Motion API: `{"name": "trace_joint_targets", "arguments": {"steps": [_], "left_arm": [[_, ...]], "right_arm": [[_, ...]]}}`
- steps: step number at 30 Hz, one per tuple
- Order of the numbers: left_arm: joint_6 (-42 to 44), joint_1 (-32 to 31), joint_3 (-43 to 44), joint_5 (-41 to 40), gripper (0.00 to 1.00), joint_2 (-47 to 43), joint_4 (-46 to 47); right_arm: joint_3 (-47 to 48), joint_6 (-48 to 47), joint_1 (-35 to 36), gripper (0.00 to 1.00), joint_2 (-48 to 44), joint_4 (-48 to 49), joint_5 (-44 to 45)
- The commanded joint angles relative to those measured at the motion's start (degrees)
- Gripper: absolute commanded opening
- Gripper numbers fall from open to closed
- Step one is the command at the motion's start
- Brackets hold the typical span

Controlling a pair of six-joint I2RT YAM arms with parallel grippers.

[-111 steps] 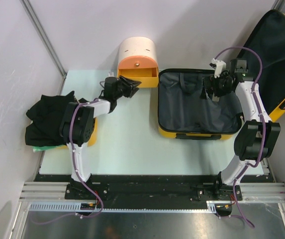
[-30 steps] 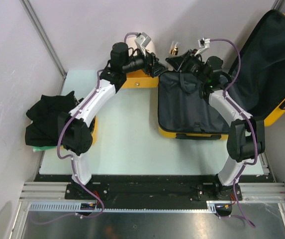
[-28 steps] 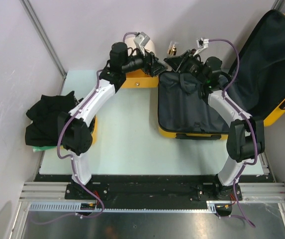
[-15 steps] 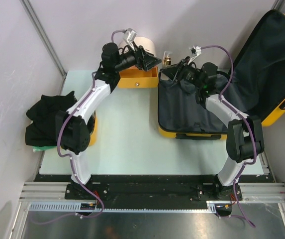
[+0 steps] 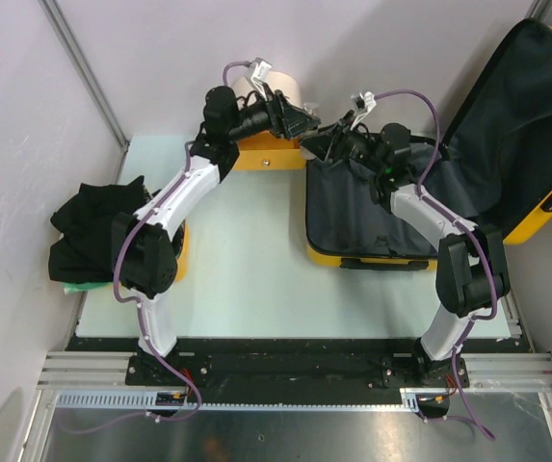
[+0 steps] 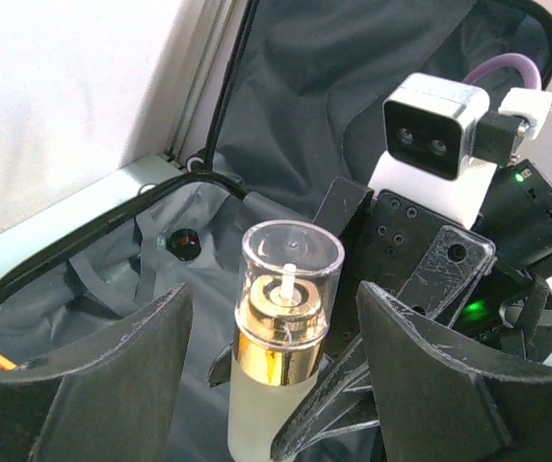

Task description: Open, take out, and arrange the luggage

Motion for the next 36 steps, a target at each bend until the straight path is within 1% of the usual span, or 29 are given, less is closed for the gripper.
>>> {"name": "trace_joint_targets", "arguments": {"steps": [1,3,6,8,11,12,13,14,15,16,17,18,19,20,21,22,23,25,26,27,28,29,30,31,32,35,36], "left_arm": [[-1.85,-1.01,-1.31,1.14,0.73,-0.13,2.36],[-1.41,-0.93,-2.63,0.52,0.71,-0.30,2.36],[-1.49,-0.75,-3.86,-0.62,0.64,-0.57,2.36],[-1.67,-0.66,-4.74,-1.33,0.63,-0.57,2.36],[-1.32,-0.58,-5.27,-1.68,0.48,-0.83,2.36],[-0.71,-0.49,-5.18,-1.77,0.38,-0.83,2.27],[-0.36,-0.31,-4.92,-1.77,0.31,-0.75,2.27],[0.78,-0.14,-4.22,-1.86,0.23,-0.66,2.18],[1.48,0.04,-3.69,-1.77,0.11,-0.57,2.01],[2.36,0.56,-2.64,-1.86,0.05,-0.48,1.13],[4.28,0.83,-2.02,-2.81,0.00,-0.40,0.34],[5.70,1.27,-1.23,-3.17,0.00,-0.13,-0.71],[7.54,1.97,1.30,-3.35,0.00,0.13,-4.11],[12.43,2.32,2.98,-3.79,0.00,1.00,-6.67],[15.44,2.59,4.82,-4.83,0.00,1.45,-9.48],[18.42,2.94,8.23,-4.93,0.00,2.15,-14.73],[25.76,3.03,9.83,-5.28,0.00,3.20,-18.17],[33.36,3.12,12.47,-9.31,0.00,3.74,-25.03],[40.27,3.03,12.75,-10.28,0.00,3.82,-26.46],[43.91,3.03,13.01,-12.21,0.00,4.09,-29.26],[47.60,2.85,13.45,-12.92,0.00,4.17,-30.41],[55.55,2.59,13.80,-13.71,0.00,4.44,-32.08],[59.90,2.41,13.80,-15.98,0.00,4.61,-34.71],[63.77,1.89,13.54,-17.22,0.00,4.62,-35.43],[69.90,1.71,13.28,-18.37,0.00,4.62,-35.87],[77.66,1.36,13.10,-21.01,0.00,5.49,-37.46],[79.08,1.27,13.19,-21.71,0.00,6.02,-37.37]], "right_arm": [[0.90,-0.98,0.66,0.00,-3.44,4.80,1.10],[0.90,-0.71,0.57,0.00,-3.79,4.80,1.89],[0.90,-0.89,0.57,0.00,-4.05,4.72,2.15],[0.90,-0.71,0.40,0.00,-4.32,4.72,2.33],[0.90,-0.80,0.57,0.00,-4.41,4.46,1.80],[0.90,-0.98,0.31,0.00,-4.41,4.28,1.63],[0.90,-0.89,0.13,0.04,-4.32,4.10,1.02],[0.90,-0.80,-0.04,0.10,-4.23,3.49,0.75],[0.90,-0.89,-0.48,0.18,-4.23,3.14,0.49],[0.90,-1.33,-0.75,0.39,-4.23,2.18,-0.39],[0.90,-1.68,-1.10,0.51,-4.32,1.30,-0.74],[0.90,-2.20,-1.54,0.63,-4.75,0.33,-1.10],[0.90,-4.65,-2.24,0.80,-5.02,-2.81,-2.06],[0.90,-6.24,-2.59,0.89,-5.54,-4.93,-2.41],[0.98,-8.17,-3.03,0.94,-6.07,-7.04,-2.77],[0.81,-11.58,-3.90,0.97,-7.12,-11.67,-3.29],[0.81,-13.27,-4.43,0.98,-7.65,-13.98,-3.47],[0.72,-14.77,-6.36,1.00,-8.88,-18.90,-3.56],[0.55,-15.21,-7.16,1.00,-9.15,-19.88,-3.73],[0.46,-15.30,-7.77,1.00,-9.41,-20.59,-4.00],[0.46,-15.48,-8.56,1.00,-9.76,-21.81,-4.26],[0.37,-16.35,-9.79,1.00,-9.94,-22.35,-4.61],[0.28,-17.06,-10.41,1.00,-10.20,-22.88,-4.79],[0.28,-18.02,-10.76,1.00,-10.47,-24.01,-4.62],[0.28,-19.68,-11.38,1.00,-11.08,-24.63,-4.53],[0.02,-21.02,-12.17,1.00,-11.61,-26.04,-4.00],[-0.16,-21.10,-12.35,1.00,-11.70,-26.39,-4.26]]}}
